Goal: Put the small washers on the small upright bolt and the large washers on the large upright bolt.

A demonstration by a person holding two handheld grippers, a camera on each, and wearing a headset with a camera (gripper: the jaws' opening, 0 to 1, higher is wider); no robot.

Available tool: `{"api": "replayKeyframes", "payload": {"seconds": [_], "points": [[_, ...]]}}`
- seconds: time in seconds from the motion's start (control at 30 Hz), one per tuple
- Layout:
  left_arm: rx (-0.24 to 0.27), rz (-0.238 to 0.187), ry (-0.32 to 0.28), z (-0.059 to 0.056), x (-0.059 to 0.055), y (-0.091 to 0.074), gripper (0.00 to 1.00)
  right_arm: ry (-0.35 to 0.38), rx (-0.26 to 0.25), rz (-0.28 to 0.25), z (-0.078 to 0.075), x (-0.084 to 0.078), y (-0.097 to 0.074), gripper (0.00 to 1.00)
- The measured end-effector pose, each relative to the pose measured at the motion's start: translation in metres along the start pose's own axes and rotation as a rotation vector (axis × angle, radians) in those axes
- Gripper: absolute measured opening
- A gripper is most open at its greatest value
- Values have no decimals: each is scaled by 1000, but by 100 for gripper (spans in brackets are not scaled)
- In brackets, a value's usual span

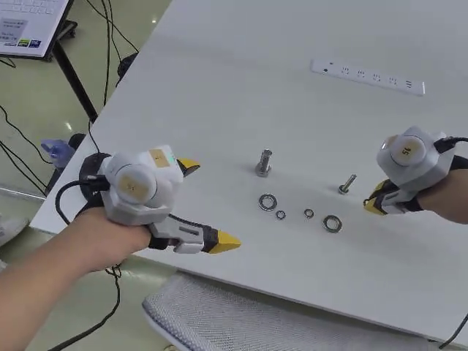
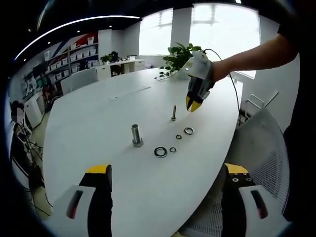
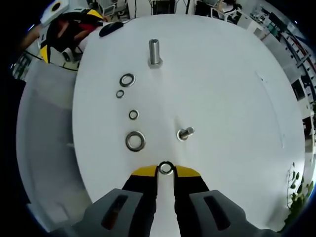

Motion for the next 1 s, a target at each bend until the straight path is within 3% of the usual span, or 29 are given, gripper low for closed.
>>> {"api": "replayKeyframes", "payload": {"seconds": [0.17, 0.23, 0.3, 0.4, 0.6, 1.0], "points": [[3, 6, -8, 0, -1, 2, 100, 9, -8, -8, -11, 2, -6, 12], [-20, 13, 5, -3, -2, 4, 100, 9, -10, -18, -14, 6, -10, 12], [-10, 38, 21, -3, -3, 6, 100, 9, -12, -26, -18, 10, -13, 12], [-12, 35, 13, -5, -4, 6, 100, 9, -14, -41, -22, 17, -18, 12], [-15, 37, 15, -5, -6, 6, 99, -4, -13, -54, -23, 30, -22, 12], [-18, 30, 5, 0, -9, 4, 99, -23, 4, -42, -23, 43, -16, 12]]}}
Point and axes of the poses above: the centre of the closed fingertips' face, and the gripper's own axes: y roughly forward along the fingers, z roughly to its left, x roughly out of its top, the point moved 8 cm from there along -y, roughly backward along the fingers, and after that the axes turned 11 degrees about z, right-handed, at the moved point
